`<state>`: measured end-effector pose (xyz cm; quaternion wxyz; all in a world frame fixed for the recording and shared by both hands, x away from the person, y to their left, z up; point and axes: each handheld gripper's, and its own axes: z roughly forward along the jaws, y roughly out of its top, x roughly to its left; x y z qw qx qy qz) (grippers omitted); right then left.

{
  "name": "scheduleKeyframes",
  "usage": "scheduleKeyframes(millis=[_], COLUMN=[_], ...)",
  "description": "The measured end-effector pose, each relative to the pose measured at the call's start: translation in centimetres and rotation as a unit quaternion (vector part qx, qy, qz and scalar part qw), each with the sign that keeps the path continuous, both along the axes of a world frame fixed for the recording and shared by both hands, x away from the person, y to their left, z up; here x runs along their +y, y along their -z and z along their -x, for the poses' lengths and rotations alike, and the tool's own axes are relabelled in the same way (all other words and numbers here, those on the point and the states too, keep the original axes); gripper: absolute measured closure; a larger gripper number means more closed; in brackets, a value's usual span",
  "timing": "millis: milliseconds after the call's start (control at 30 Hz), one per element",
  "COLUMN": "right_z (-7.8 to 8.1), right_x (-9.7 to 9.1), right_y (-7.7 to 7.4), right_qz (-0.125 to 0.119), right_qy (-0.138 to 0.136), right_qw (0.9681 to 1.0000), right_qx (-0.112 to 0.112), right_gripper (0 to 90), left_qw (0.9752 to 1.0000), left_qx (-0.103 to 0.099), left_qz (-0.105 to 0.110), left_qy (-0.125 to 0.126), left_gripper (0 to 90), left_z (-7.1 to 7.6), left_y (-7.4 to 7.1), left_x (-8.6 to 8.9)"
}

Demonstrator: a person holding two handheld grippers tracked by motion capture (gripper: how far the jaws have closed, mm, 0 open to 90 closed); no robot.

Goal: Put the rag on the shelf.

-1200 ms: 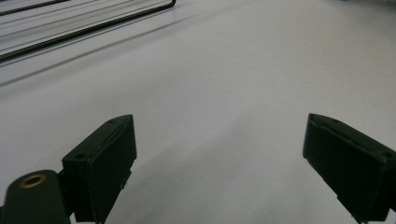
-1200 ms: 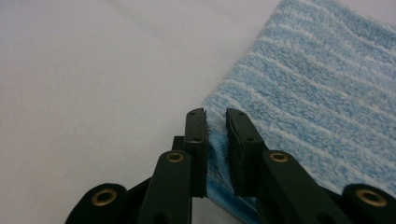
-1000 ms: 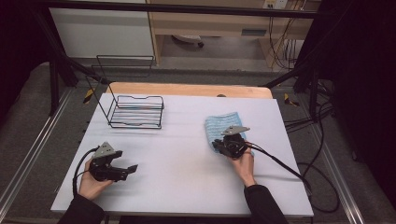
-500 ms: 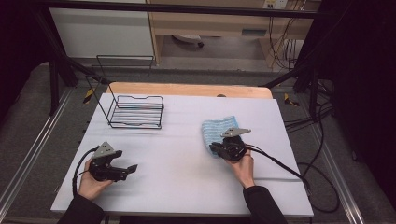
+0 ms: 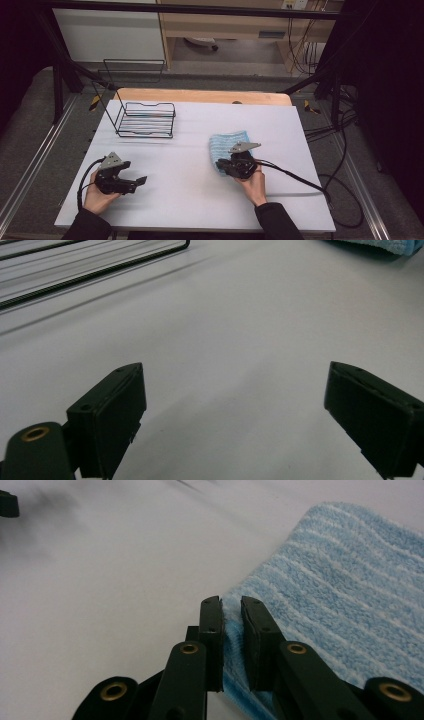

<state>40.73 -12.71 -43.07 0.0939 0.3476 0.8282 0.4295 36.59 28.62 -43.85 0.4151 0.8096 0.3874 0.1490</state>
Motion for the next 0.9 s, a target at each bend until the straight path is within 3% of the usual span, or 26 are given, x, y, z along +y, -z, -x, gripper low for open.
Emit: scheduleKeyframes(millis=[133,900], right_z=[0.3,2.4], right_x=[0.3,3.9], right_y=[0.1,0.1], right_qz=[-0.004,-0.010], right_qy=[0.000,-0.044], right_qw=[1.0000,0.9989], right_qx=[0.009,0.012], right_gripper=[80.8,80.9], left_qw=[1.0000,1.0000], left_qx=[0.000,0.001], left_qz=[-0.002,-0.002], left_qy=[0.000,-0.001], left_gripper=[9.9,9.9], left_z=[0.0,0.0], left_y=[0.0,0.0], left_x=[0.0,0.0])
